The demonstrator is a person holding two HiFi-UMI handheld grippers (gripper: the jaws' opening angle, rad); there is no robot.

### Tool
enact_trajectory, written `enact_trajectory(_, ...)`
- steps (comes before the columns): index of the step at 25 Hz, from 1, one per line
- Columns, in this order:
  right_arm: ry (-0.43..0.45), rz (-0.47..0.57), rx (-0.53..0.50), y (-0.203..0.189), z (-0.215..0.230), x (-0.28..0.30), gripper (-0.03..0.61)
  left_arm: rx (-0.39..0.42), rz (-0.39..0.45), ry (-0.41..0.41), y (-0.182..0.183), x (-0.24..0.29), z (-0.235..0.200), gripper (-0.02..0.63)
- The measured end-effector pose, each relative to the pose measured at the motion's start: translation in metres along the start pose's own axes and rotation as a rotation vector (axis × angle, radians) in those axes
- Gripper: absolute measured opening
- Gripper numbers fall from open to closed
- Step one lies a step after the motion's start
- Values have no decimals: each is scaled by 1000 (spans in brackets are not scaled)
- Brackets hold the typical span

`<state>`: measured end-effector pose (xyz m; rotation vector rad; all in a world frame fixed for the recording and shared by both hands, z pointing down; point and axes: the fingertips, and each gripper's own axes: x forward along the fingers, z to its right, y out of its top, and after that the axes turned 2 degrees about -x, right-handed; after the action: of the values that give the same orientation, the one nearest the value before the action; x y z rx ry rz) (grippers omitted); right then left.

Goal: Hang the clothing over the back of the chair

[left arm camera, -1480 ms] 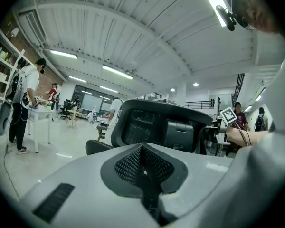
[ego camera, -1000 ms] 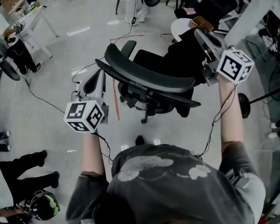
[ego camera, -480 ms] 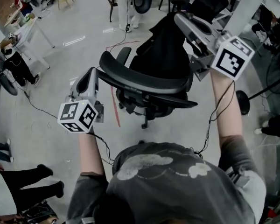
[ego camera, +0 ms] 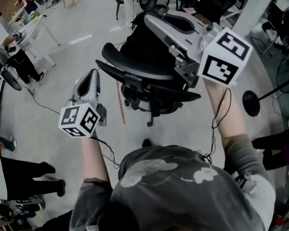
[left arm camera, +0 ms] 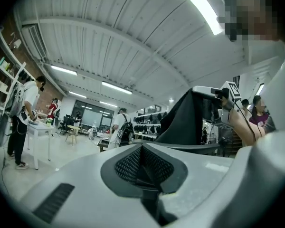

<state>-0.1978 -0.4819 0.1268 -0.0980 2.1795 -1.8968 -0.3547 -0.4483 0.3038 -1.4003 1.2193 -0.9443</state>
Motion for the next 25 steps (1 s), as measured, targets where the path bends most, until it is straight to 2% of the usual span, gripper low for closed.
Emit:
enact_trajectory(4, 24, -20, -12, -5, -25, -6, -6, 4, 12, 32, 7, -24, 7, 2)
enact_trajectory(8, 89, -38, -88, -6, -69, -8, -6, 8, 12, 42, 9, -48, 25, 0)
enact_trajectory(12, 150, -32, -118, -5, -112, -15, -6, 19, 20, 53, 13, -69, 41, 2)
enact_trajectory(21, 250, -61, -114, -21, -178, -55, -6, 34, 26, 88, 15, -117, 89, 2)
enact_trajectory(25, 270, -109, -127, -36, -215, -65, -6, 38, 25, 106, 11, -142, 103, 2)
